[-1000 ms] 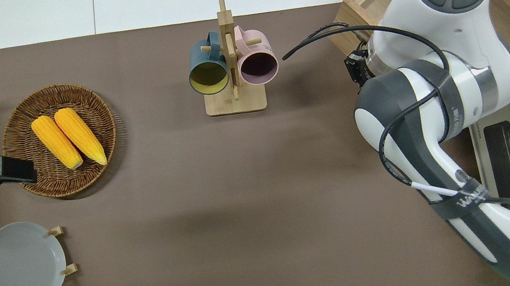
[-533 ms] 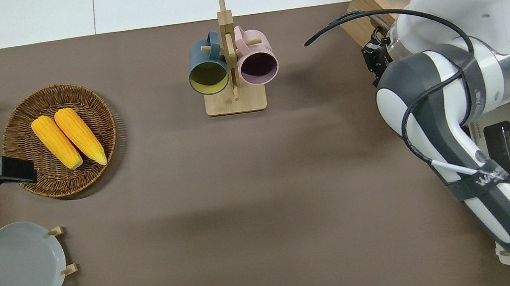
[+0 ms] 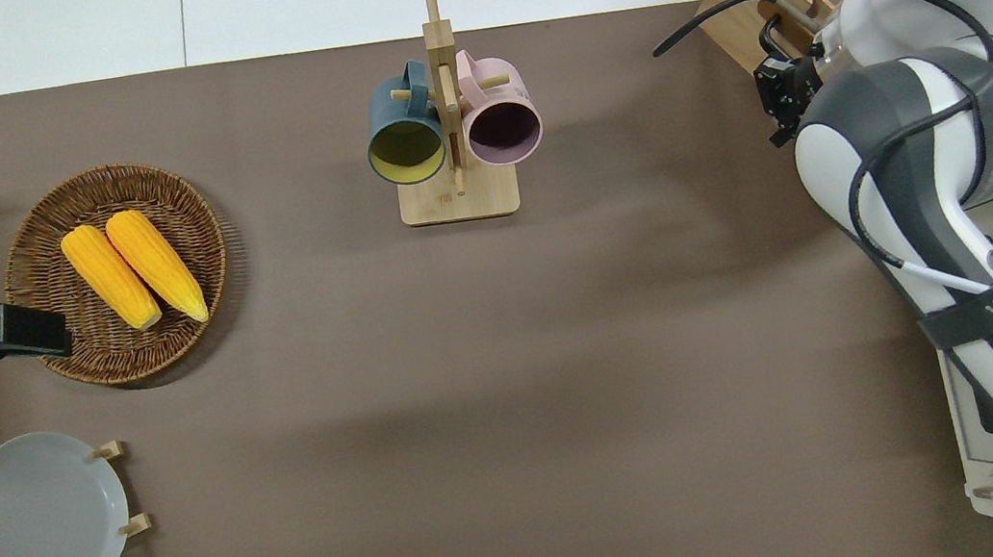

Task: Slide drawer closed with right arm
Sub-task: 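Push the wooden drawer away from the robot with the right gripper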

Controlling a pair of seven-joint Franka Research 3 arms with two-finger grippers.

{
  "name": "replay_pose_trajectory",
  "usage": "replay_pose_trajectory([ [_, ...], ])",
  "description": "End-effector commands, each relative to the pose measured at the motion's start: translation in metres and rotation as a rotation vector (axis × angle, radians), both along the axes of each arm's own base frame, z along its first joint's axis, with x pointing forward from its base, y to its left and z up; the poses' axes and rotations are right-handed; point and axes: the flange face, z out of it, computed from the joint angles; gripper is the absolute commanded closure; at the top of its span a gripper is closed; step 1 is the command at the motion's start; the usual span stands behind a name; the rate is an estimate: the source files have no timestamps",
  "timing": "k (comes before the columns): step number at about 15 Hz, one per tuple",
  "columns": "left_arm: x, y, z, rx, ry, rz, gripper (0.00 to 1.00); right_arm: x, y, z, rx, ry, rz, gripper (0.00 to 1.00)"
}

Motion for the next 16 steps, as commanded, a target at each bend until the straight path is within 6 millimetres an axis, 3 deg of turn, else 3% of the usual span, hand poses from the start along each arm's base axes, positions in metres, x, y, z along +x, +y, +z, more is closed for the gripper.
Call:
replay_pose_trajectory([
  [1,-0.003,-0.002,0.005,0.018,0.004,0.004,0.01,0.011,-0.028,-0.005,0.000,0.001,0.050,1.000],
  [7,-0.003,-0.002,0.005,0.019,0.004,0.004,0.01,0.019,-0.067,0.001,0.005,-0.018,0.054,1.000],
  [11,-0.003,-0.002,0.005,0.019,0.005,0.004,0.01,0.023,-0.090,-0.007,0.006,-0.010,0.079,1.000],
  [16,-0.003,-0.002,0.005,0.019,0.004,0.004,0.01,0.027,-0.101,-0.008,0.003,-0.015,0.070,1.000],
])
